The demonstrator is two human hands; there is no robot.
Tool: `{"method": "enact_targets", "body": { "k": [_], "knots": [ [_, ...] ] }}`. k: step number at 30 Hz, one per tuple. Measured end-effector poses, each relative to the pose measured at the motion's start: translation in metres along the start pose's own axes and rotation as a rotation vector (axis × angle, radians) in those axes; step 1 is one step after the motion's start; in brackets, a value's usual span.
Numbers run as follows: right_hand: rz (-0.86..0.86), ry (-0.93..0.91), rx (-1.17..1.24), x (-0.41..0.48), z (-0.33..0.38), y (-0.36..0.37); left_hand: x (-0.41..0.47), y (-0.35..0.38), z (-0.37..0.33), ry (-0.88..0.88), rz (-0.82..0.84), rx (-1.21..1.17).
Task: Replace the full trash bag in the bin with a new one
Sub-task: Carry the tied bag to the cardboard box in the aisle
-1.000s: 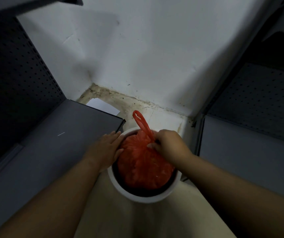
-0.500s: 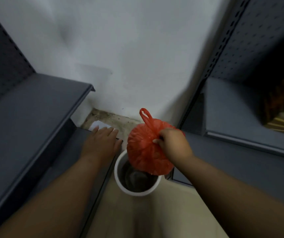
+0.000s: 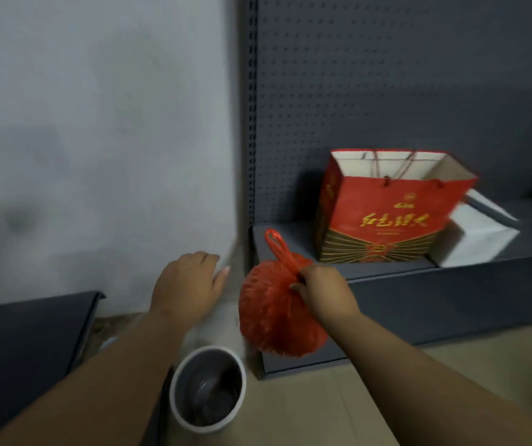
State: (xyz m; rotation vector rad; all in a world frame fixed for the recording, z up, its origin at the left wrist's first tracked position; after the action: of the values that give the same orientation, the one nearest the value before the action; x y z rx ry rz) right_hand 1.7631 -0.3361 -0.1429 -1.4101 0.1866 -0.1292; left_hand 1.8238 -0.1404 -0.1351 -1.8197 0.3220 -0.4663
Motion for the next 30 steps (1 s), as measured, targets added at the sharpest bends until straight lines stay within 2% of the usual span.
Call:
{"method": "enact_targets", "body": {
  "k": [9,16,19,24,30],
  "knots": [
    [-0.153,0.519,0.07,-0.141,-0.151,-0.075,0.013,-0.017,-0.193,0.458,-0.023,-0.052],
    [-0.24,0.95,0.113,-0.302,-0.262,-0.1,-0.033,-0.003,-0.385,0.822,0.033,-0.12],
    [-0.298,1.127,0.107,-0.385,-0.299,-0.102,-0.081,0.005,-0.469,0.981,0.065,-0.155],
    [-0.293,1.426,0.115,-0.538,-0.348,-0.097,-0.197,0.023,-0.598,1.256,0.148,-0.17],
    [-0.362,1.674,0.09,-0.736,-0.363,-0.086,-0.368,0.034,-0.727,1.533,0.217,-0.176]
  ]
}}
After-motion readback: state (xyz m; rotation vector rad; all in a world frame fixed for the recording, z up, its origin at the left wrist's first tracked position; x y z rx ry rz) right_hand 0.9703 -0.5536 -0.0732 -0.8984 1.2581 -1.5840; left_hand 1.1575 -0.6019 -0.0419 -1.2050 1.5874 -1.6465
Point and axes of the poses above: each hand's wrist, its own x-axis towards the middle knuckle, its own y-axis out of the palm, z = x × y, the point moved 7 cm from there along x, towards the middle knuckle, and after that the axes turned 10 degrees about -x, right-handed, at the moved point
